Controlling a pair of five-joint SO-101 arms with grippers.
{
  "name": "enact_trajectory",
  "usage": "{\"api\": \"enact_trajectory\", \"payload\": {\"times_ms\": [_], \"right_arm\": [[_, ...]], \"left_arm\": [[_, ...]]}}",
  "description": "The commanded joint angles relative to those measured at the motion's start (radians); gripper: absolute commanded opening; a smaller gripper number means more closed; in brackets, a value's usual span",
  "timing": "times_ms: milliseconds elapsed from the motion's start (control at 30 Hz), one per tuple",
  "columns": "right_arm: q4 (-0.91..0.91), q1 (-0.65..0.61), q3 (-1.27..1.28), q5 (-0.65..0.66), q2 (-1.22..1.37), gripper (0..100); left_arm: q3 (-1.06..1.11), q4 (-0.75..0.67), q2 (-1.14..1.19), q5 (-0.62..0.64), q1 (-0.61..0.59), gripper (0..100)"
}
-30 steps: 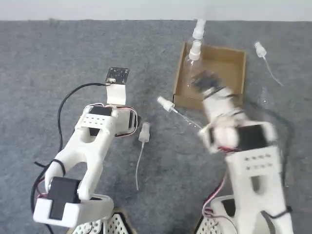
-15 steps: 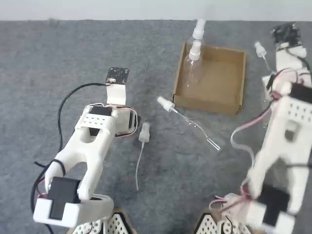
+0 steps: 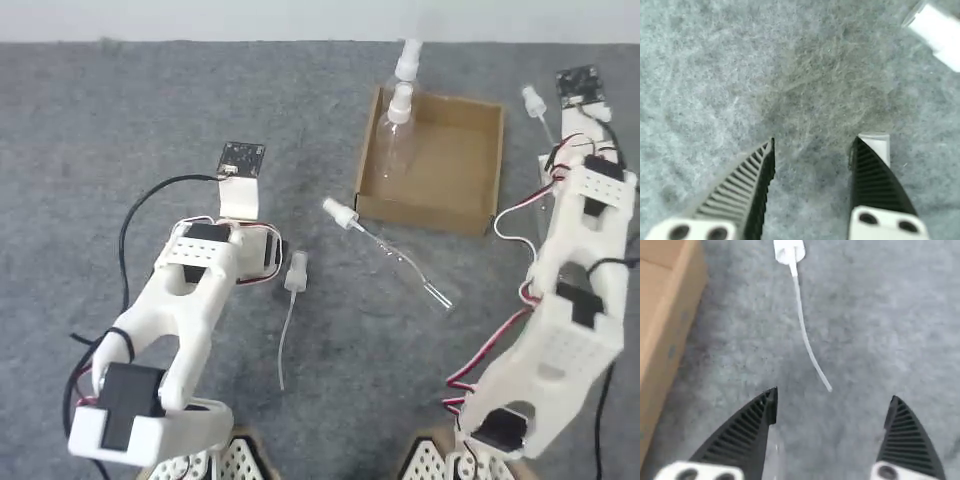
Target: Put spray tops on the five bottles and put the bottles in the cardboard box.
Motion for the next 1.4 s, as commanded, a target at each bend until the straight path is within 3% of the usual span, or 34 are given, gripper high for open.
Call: {"api": "enact_trajectory", "payload": {"times_ms": [0, 433, 733, 1067, 1233, 1367], "right_arm": [[-0.027, 0.005, -0.141, -0.011, 0.05, 27.7], [-0.027, 0.004, -0.439, -0.049, 0.34, 27.4], [0.008, 0.007, -0.456, -0.041, 0.361, 0.6], [0.214, 0.041, -0.456, -0.038, 0.248, 0.5], [0.355, 0.064, -0.456, 0.029, 0.186, 0.5], [0.357, 0.068, -0.456, 0.035, 0.153, 0.6]], "left_arm": [[-0.007, -0.02, -0.055, 0.002, 0.006, 22], [-0.007, -0.02, -0.055, 0.002, 0.006, 22], [-0.007, -0.02, -0.055, 0.002, 0.006, 22], [-0.007, -0.021, -0.055, 0.002, 0.006, 22], [-0.007, -0.021, -0.055, 0.002, 0.006, 22], [-0.005, -0.025, -0.055, 0.002, 0.006, 22]]}}
